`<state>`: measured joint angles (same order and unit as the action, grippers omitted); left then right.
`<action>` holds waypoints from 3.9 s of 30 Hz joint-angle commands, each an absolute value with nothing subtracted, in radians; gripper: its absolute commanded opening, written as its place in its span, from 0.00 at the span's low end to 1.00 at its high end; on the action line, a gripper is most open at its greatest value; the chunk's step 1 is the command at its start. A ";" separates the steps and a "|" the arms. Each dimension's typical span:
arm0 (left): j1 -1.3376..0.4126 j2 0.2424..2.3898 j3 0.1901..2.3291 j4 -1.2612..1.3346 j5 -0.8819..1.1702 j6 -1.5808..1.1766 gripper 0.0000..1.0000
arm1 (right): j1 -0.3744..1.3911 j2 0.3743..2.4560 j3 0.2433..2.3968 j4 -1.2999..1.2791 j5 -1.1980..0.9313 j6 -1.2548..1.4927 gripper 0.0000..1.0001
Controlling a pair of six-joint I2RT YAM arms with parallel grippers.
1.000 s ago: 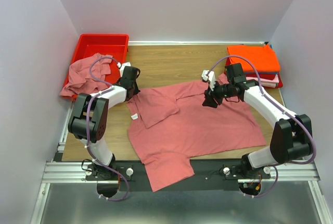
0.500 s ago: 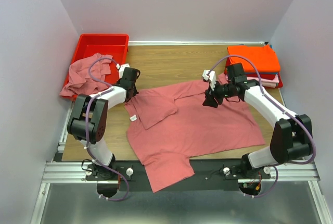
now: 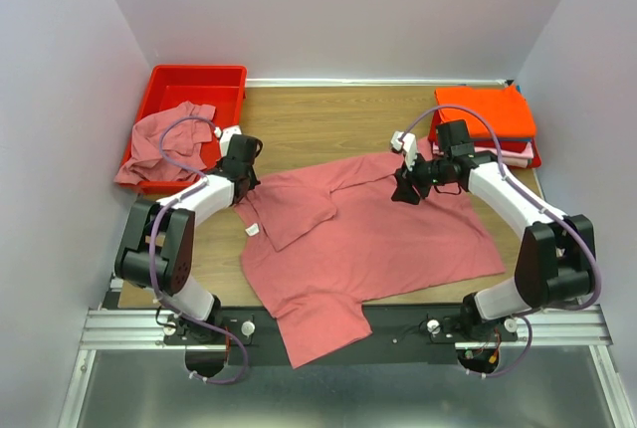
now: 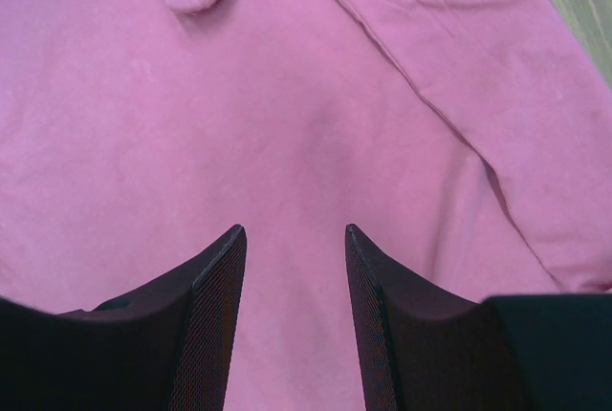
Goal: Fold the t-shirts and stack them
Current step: Fold the tshirt
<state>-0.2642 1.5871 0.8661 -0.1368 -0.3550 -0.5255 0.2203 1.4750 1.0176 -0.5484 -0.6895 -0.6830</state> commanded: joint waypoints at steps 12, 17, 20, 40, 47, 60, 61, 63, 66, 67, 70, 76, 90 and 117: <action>-0.267 1.490 0.789 -0.159 -0.410 -0.589 0.10 | 0.204 1.519 1.031 -0.483 -0.574 -0.572 0.53; -0.264 1.441 0.741 -0.181 -0.387 -0.650 0.10 | 0.204 1.551 1.058 -0.422 -0.512 -0.493 0.53; -0.259 1.399 0.704 -0.198 -0.365 -0.695 0.10 | 0.201 1.589 1.117 -0.390 -0.479 -0.445 0.51; -0.132 1.164 0.545 -0.356 -0.307 -0.920 0.08 | 0.202 1.943 1.519 -0.379 -0.202 -0.144 0.50; -0.091 1.043 0.508 -0.334 -0.339 -0.943 0.07 | 0.202 2.012 1.578 -0.367 -0.098 -0.072 0.49; -0.078 1.098 0.512 -0.302 -0.304 -0.911 0.07 | 0.236 2.114 1.661 -0.367 -0.089 -0.021 0.51; -0.078 1.100 0.512 -0.301 -0.302 -0.910 0.07 | 0.250 2.115 1.660 -0.365 -0.065 -0.025 0.52; -0.077 1.100 0.512 -0.299 -0.298 -0.907 0.07 | 0.264 2.121 1.654 -0.356 -0.020 -0.018 0.54; -0.078 1.098 0.511 -0.298 -0.295 -0.907 0.07 | 0.294 2.134 1.657 -0.347 0.075 -0.026 0.56; -0.078 1.098 0.511 -0.298 -0.295 -0.907 0.07 | 0.301 2.140 1.655 -0.339 0.095 -0.017 0.57; -0.078 1.097 0.511 -0.295 -0.295 -0.905 0.07 | 0.327 2.160 1.658 -0.330 0.172 -0.021 0.58; -0.077 1.098 0.509 -0.291 -0.290 -0.902 0.07 | 0.339 2.178 1.651 -0.315 0.316 -0.040 0.57; -0.078 1.091 0.509 -0.285 -0.284 -0.893 0.07 | 0.281 2.062 1.491 -0.252 0.399 -0.072 0.38; -0.078 1.069 0.512 -0.291 -0.282 -0.891 0.08 | 0.232 2.109 1.605 -0.397 -0.069 -0.215 0.24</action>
<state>-0.0841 1.0901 0.5106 -0.2932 -0.2798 -0.8871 0.2584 2.0399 1.5826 -0.3462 -0.0296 -0.2165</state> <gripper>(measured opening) 0.082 0.274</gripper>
